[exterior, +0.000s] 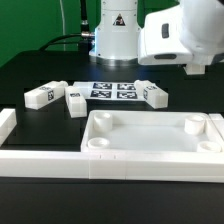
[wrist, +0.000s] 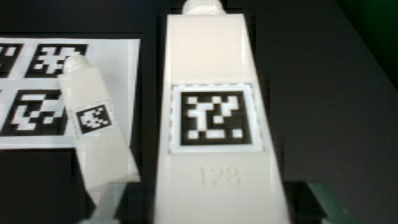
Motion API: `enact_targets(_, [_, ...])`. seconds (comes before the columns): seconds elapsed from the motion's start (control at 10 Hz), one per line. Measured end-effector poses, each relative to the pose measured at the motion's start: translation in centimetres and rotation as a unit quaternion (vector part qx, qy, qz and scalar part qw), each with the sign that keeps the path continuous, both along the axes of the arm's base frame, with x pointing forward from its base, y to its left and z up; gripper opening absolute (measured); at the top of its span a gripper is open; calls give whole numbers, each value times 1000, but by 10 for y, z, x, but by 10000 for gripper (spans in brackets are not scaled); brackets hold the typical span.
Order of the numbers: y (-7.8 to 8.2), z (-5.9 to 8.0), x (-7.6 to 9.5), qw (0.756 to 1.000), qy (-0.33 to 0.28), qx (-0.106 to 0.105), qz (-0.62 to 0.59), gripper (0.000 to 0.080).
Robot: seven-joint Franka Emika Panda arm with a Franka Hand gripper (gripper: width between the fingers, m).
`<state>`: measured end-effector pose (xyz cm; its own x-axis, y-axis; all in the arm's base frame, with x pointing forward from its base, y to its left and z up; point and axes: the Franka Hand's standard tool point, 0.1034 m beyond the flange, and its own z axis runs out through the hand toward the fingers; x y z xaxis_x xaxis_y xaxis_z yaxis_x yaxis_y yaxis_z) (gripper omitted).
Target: Assemble desk
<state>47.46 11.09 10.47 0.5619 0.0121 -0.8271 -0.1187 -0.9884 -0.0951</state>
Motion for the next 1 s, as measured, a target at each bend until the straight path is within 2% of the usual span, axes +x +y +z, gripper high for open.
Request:
enact_targets(0.1, [-1, 8, 6, 1000, -6, 5, 2, 290])
enact_targets(0.4, [1, 4, 12, 1000, -24, 4, -1, 290])
enact_targets(0.5, [0, 0, 19, 999, -49, 5, 2, 290])
enact_targets(0.6, [-7, -2, 31, 994, -112, 5, 16, 290])
enact_targets(0.8, [-12, 26, 38, 988, -155, 5, 15, 290])
enact_targets(0.9, [-9, 33, 52, 980, -197, 3, 11, 290])
enact_targets(1.0, [-9, 29, 55, 971, -241, -2, 4, 290])
